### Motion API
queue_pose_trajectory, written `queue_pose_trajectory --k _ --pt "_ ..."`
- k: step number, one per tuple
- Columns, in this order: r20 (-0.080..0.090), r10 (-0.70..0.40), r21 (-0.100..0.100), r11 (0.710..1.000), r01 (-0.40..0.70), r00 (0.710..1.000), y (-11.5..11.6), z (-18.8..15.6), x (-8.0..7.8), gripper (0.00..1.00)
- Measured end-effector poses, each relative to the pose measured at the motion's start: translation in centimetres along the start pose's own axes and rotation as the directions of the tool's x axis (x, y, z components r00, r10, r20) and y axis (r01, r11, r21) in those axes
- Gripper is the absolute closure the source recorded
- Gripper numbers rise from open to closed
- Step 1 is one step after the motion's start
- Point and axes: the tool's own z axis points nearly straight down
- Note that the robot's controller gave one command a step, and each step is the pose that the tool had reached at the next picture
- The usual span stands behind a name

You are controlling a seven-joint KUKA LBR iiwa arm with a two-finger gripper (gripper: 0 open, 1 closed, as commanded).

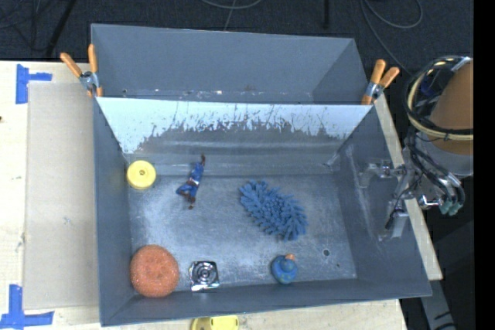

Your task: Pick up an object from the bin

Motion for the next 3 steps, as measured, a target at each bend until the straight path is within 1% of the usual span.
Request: queue_pose_trajectory --k 1,2,3 --pt "0.008 -0.005 0.002 1.000 0.005 1.000 0.1 -0.5 -0.2 0.00" --pt "0.012 -0.071 0.003 0.997 0.071 0.997 5.6 7.1 0.3 0.00" --pt "0.004 -0.118 0.001 0.993 0.118 0.993 8.6 8.2 0.3 0.00"
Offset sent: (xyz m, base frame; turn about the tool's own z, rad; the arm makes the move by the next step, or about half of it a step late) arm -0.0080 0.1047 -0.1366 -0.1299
